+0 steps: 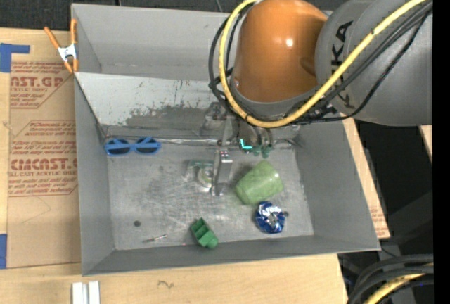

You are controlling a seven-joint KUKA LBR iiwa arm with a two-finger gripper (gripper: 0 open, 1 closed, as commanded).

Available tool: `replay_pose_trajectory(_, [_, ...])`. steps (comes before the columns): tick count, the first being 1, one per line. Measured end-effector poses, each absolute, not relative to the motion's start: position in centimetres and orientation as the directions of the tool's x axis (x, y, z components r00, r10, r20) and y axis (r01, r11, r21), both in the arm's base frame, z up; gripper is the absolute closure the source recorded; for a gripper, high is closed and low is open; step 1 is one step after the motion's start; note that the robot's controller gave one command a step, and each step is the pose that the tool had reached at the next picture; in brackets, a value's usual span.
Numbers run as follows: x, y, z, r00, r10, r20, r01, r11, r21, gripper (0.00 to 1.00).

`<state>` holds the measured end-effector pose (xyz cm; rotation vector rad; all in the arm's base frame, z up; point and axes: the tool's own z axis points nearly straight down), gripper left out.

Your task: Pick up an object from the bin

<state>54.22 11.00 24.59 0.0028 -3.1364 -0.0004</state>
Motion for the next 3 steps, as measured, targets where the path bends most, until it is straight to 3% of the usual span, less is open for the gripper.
replay_pose_trajectory(1, [57.9, 7.3, 16.9, -0.980, -0.200, 0.002, -0.200, 0.980, 0.000, 0.00])
replay_pose_trajectory(2, [59.0, 6.4, 7.2, -0.846, -0.533, -0.010, -0.533, 0.846, -0.001, 0.00])
replay_pose_trajectory(3, [59.3, 6.5, 7.5, -0.846, -0.532, -0.018, -0.532, 0.847, -0.002, 1.00])
